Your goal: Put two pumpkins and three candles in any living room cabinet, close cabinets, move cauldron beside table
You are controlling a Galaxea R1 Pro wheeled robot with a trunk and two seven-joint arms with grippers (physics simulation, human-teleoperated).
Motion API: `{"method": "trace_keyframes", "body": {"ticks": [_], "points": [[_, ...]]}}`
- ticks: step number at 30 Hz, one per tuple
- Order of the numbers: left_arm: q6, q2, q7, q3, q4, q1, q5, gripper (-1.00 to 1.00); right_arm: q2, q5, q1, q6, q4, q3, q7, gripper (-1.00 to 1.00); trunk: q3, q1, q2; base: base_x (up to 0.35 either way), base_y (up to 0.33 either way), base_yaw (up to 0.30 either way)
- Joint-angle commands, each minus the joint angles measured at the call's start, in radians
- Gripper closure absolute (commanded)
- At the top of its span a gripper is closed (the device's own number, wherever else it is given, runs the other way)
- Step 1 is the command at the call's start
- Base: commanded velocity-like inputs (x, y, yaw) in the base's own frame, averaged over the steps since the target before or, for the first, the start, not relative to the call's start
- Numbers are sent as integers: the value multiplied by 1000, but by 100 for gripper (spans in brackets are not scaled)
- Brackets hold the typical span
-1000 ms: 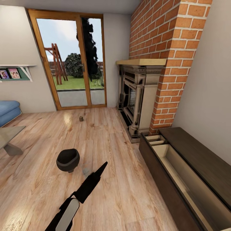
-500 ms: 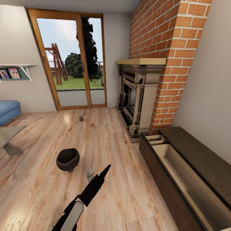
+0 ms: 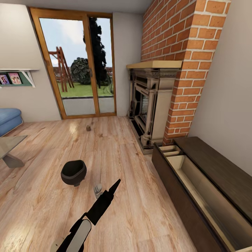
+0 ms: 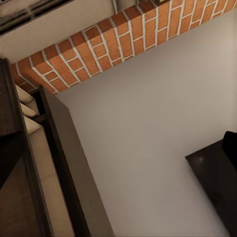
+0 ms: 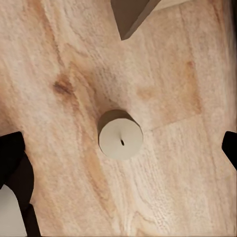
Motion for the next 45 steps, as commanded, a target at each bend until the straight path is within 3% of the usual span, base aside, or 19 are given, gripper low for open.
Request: {"method": "trace_keyframes", "body": {"ticks": [1, 27, 36, 45], "points": [[0, 0, 0, 0, 0, 0, 0, -100, 0, 0, 0, 0, 0, 0, -8, -100, -3, 4, -7, 0, 0, 0], [0, 0, 2, 0, 1, 0, 0, -100, 2, 4, 0, -7, 1, 1, -19, -100, -85, 104, -189, 0, 0, 0], [0, 0, 2, 0, 4, 0, 0, -100, 2, 1, 0, -91, 10, 1, -19, -100, -113, 138, -252, 0, 0, 0], [1, 0, 3, 0, 5, 0, 0, -100, 2, 1, 0, -100, 15, 1, -19, -100, -141, 173, -315, 0, 0, 0]]}}
